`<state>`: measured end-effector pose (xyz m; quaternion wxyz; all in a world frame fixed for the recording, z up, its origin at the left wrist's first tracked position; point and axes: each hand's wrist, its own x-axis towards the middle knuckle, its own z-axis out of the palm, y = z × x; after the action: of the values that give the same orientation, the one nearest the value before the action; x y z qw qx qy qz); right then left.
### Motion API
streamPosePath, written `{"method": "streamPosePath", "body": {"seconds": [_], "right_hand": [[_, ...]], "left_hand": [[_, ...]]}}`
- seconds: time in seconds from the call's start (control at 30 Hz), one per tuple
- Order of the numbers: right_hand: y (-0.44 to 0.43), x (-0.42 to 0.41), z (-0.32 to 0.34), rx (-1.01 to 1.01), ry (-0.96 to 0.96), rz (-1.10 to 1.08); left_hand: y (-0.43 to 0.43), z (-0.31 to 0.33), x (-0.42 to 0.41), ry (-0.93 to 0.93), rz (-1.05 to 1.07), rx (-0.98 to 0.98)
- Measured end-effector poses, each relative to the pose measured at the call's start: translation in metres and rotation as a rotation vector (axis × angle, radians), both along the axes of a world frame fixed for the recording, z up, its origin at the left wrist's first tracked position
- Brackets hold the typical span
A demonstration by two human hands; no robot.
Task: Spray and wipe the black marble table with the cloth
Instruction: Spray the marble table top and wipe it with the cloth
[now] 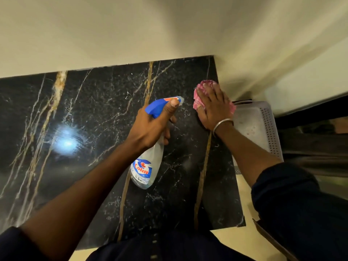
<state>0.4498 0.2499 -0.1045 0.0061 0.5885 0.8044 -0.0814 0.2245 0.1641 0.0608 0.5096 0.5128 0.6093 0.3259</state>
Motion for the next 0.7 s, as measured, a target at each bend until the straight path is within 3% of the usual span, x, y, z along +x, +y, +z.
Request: {"method": "streamPosePath", "body": {"seconds": [0.7], "right_hand": [[-0.311,0.057,0.011,-0.062,-0.058,-0.072]], "left_hand": [[-0.090,-0.008,-0.016,-0.075,0.000,0.151]]}}
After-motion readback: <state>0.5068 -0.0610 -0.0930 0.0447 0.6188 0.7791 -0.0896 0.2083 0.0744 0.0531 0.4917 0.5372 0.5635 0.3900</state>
